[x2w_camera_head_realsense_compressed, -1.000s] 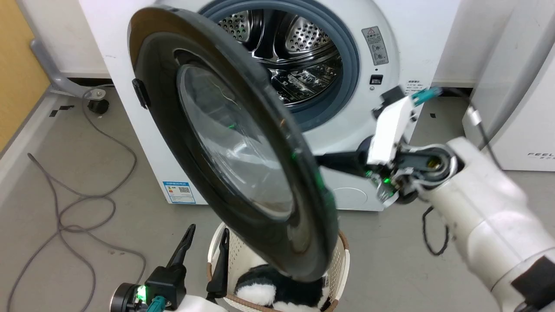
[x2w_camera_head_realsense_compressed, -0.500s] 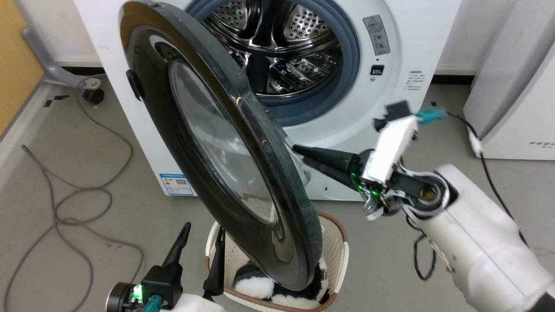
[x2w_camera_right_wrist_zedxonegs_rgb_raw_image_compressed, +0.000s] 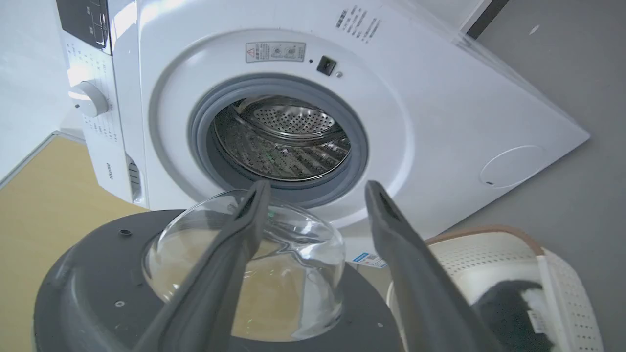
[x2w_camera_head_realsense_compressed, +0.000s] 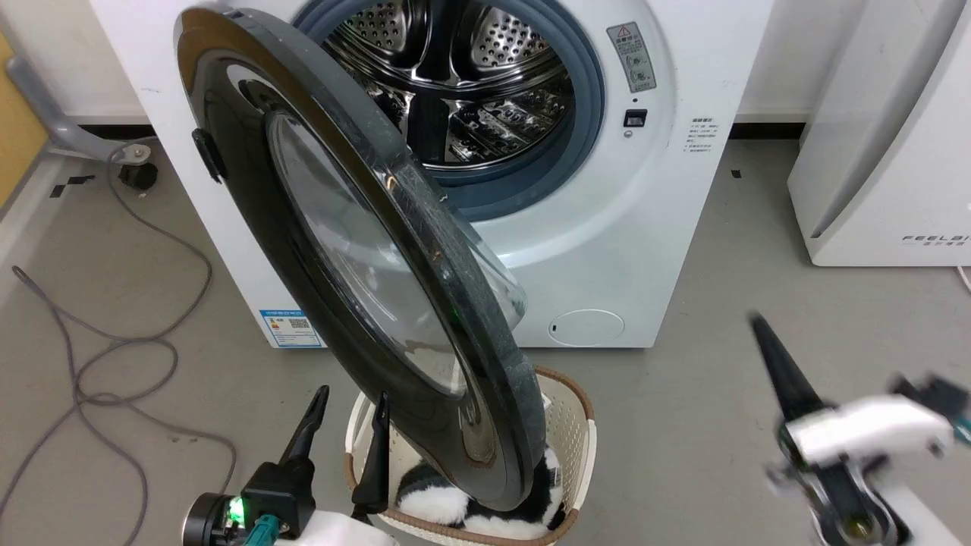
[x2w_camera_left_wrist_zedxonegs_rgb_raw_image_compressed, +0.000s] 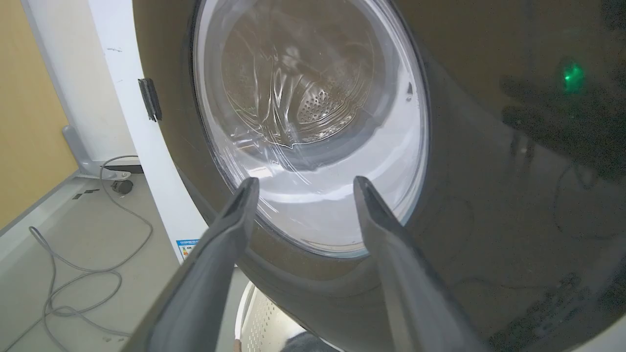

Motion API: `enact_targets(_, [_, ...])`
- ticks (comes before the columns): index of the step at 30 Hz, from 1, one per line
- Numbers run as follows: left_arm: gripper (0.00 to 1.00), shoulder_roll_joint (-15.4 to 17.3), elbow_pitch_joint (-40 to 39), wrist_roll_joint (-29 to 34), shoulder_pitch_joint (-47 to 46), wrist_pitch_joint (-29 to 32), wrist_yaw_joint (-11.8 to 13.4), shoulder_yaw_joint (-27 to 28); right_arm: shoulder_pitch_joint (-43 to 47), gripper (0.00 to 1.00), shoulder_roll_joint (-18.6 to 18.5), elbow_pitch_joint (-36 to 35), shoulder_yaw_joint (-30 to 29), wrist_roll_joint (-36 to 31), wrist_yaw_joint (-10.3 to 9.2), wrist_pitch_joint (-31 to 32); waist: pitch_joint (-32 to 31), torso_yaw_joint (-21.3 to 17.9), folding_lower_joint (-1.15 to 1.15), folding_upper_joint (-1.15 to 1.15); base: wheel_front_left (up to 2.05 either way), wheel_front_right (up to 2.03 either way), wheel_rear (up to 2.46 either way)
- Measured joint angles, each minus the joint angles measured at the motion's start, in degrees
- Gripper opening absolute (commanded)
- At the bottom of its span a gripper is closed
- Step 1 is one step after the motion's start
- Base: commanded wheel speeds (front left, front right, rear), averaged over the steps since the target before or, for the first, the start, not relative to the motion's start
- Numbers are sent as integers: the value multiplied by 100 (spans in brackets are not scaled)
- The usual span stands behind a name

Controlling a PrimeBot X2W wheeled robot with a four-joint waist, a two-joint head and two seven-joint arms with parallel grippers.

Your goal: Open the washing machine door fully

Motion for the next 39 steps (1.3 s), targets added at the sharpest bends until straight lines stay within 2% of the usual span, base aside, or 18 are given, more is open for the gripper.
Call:
enact_targets(4, [100, -22, 18, -43, 2, 0, 1, 14, 745, 100, -288, 154, -437, -899, 0, -346, -70, -28, 0, 0, 0, 0, 0])
enact_targets(7, [100, -35, 16, -51, 13, 0, 2, 51, 1130, 100, -215, 175, -1548, -2192, 0, -354, -115, -84, 0, 0, 0, 0, 0])
enact_targets(9, [100, -40, 10, -52, 35, 0, 20, 77, 1399, 100, -7, -77, -2236, -3174, 0, -356, -137, -128, 0, 0, 0, 0, 0])
enact_targets(13, [100, -45, 4, -52, 85, 0, 20, 105, 1995, 100, 589, -808, -3194, -5671, 0, -354, -160, -175, 0, 0, 0, 0, 0])
enact_targets(16, [100, -43, 2, -52, 86, 0, 21, 136, 2350, 100, 1133, -1517, -3520, -7088, 1, -305, -160, -180, 0, 0, 0, 0, 0])
enact_targets(18, [100, -41, 4, -51, 86, 0, 21, 163, 2504, 100, 1423, -2052, -3587, -7771, 1, -137, -153, -175, 0, 0, 0, 0, 0])
enact_targets(21, [100, -41, 2, -51, 86, 0, 25, 202, 2657, 100, 1596, -2732, -3539, -8412, 1, 170, -128, -160, 0, 0, 0, 0, 0])
enact_targets(24, [100, -42, 2, -49, 86, 0, 46, 225, 2825, 100, 1640, -3164, -3314, -8777, 1, 486, -115, -136, 0, 0, 0, 0, 0])
enact_targets(32, [100, -43, 26, -48, 86, 0, 54, 271, 3072, 100, 1663, -3343, -2931, -8992, 2, 935, -106, -90, 0, 0, 0, 0, 0])
enact_targets(33, [49, -43, 41, -48, 86, 0, 54, 271, 3085, 100, 1663, -3336, -2914, -8984, 2, 961, -106, -85, 0, 0, 0, 0, 0])
enact_targets(34, [15, -43, 51, -48, 86, 0, 54, 274, 3096, 100, 1663, -3327, -2907, -8976, 2, 962, -107, -80, 0, 0, 0, 0, 0])
enact_targets(35, [0, -42, 56, -48, 86, 0, 54, 275, 3097, 100, 1663, -3323, -2899, -8975, 2, 966, -105, -77, 0, 0, 0, 0, 0])
enact_targets(39, [0, -43, 63, -49, 86, 0, 54, 276, 3097, 100, 1663, -3321, -2886, -8965, 2, 969, -93, -67, 0, 0, 0, 0, 0])
